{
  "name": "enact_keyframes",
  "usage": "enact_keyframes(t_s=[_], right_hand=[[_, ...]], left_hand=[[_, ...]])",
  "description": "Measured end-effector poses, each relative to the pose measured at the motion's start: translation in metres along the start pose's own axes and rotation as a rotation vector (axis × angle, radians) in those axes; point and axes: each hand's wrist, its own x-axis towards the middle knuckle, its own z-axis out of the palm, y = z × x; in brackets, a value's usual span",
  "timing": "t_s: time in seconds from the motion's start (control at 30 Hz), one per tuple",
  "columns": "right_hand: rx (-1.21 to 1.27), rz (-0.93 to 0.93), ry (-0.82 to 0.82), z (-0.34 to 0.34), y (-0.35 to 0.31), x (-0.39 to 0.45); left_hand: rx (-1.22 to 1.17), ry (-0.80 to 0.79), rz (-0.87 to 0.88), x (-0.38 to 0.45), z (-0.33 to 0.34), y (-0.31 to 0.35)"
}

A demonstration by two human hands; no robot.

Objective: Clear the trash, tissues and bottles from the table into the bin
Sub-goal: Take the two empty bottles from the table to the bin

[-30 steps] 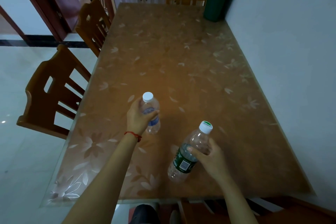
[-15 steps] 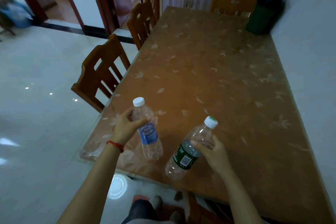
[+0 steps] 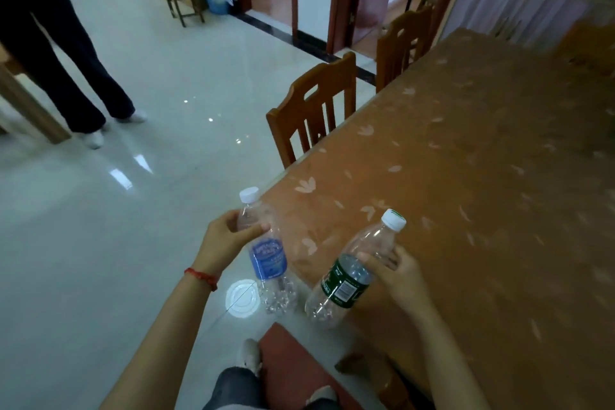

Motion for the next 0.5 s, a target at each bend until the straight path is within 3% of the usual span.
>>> enact_keyframes(t_s=[0.5], right_hand=[[-0.112,-0.068,-0.221,0.181,-0.046,0.035]], left_hand=[[-0.117,0.249,-0.058,0.006,-0.174,-0.037]])
